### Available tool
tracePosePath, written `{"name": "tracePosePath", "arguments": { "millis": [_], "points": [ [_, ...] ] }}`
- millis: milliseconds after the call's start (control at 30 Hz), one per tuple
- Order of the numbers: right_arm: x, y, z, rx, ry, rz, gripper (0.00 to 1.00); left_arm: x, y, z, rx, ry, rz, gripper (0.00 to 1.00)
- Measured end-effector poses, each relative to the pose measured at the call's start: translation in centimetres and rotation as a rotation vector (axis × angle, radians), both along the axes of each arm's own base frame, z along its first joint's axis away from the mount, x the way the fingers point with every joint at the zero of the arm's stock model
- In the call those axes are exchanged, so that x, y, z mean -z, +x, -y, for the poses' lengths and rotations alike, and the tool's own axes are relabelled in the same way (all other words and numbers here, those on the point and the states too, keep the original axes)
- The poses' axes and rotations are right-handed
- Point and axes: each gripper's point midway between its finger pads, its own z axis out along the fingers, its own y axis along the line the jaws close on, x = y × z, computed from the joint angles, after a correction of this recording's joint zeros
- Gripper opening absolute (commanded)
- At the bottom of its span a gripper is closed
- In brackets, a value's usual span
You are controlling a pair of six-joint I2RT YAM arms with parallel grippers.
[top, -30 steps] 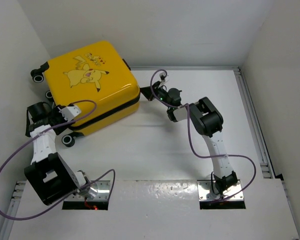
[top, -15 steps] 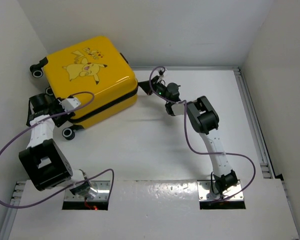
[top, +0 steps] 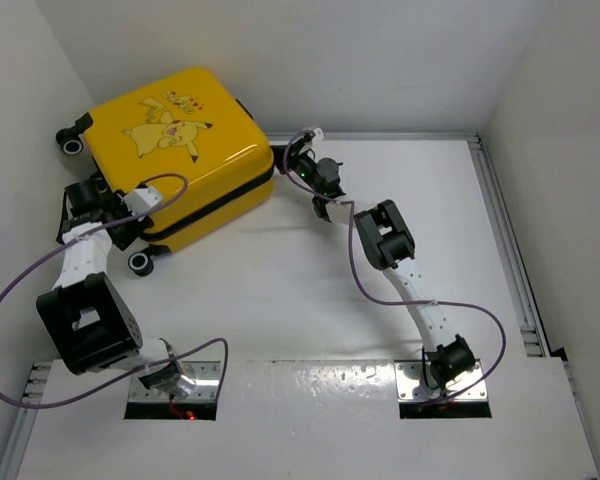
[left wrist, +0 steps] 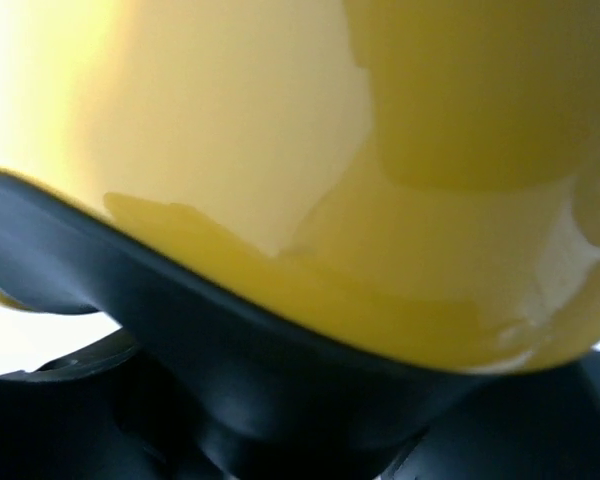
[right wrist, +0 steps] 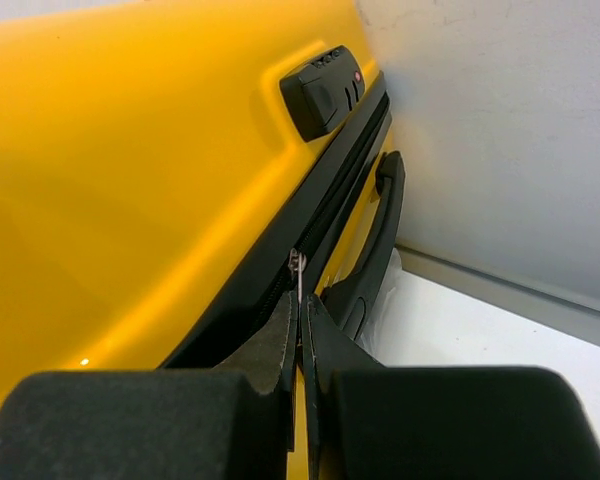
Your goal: Pack the luggage
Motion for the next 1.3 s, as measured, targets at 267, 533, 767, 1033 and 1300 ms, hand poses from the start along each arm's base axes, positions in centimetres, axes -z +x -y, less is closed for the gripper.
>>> {"name": "tracePosePath", "arguments": {
  "millis": [267, 533, 767, 1033, 1300],
  "points": [
    [0.0, 0.1, -0.1, 0.025, 0.001, 0.004, 0.00, -1.7, -0.4, 1.6, -0.180, -0.240, 0.015, 0.90],
    [0.0, -0.1, -0.3, 0.026, 0.000, 0.013, 0.00, -7.5, -1.8, 3.0, -0.365, -0.410, 0.157, 0.90],
    [0.2, -0.8, -0.3, 0.033, 0.017, 0.030, 0.00, -17.6, 1.7, 0.7, -0.400, -0.450, 0.451, 0.72],
    [0.5, -2.2, 0.1, 0.024, 0.022, 0.034, 0.00, -25.8, 13.0, -1.5, -0.478, -0.513, 0.630, 0.52],
    [0.6, -4.6, -0.1, -0.046, -0.003, 0.019, 0.00, -21.1, 24.7, -3.9, -0.617, -0.586, 0.654, 0.63]
  ]
}}
